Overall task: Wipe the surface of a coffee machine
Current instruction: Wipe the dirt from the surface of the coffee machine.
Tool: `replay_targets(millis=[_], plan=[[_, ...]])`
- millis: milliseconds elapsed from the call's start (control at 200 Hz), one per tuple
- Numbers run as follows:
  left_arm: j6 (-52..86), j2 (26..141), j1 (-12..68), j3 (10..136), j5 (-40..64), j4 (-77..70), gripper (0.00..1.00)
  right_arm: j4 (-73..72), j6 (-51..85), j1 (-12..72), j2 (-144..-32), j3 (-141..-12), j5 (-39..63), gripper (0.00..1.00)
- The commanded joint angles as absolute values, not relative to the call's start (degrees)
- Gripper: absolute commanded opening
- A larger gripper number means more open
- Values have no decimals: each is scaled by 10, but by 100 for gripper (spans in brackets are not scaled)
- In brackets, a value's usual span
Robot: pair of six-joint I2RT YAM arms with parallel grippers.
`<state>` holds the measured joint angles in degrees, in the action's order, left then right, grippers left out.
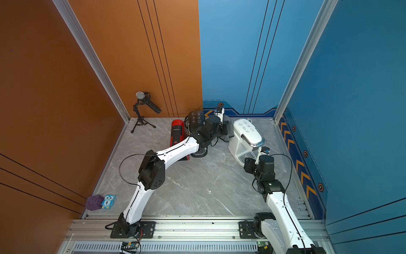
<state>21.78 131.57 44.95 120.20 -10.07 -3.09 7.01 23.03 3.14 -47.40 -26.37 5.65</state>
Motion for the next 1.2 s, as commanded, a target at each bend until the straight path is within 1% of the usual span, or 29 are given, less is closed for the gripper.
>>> replay_targets(millis=[0,85,225,355,455,550,666,786,921,1191], plan=[[184,1325,447,1262,-119,-46,0,28,239,52,-451,-231,30,58],[182,1362,444,1316,-128,-55,0,10,231,73,-447,-210,20,58],[223,1428,438,1404,-94,-54,0,-15,225,91,-456,-195,22,58],[233,1468,441,1426,-91,-54,0,-36,228,108,-466,-186,22,58],[243,1487,439,1421,-87,-55,0,-46,226,121,-475,-186,18,58],[267,1496,437,1405,-58,-54,0,-46,222,128,-486,-192,13,58],[283,1491,442,1363,-29,-54,0,-37,223,131,-495,-197,-5,58],[284,1485,452,1324,-22,-55,0,-32,222,132,-503,-201,-11,58],[261,1486,468,1303,-13,-53,0,-35,222,133,-503,-202,-12,58],[214,1463,490,1255,-35,-13,0,-31,222,133,-495,-200,-15,58]])
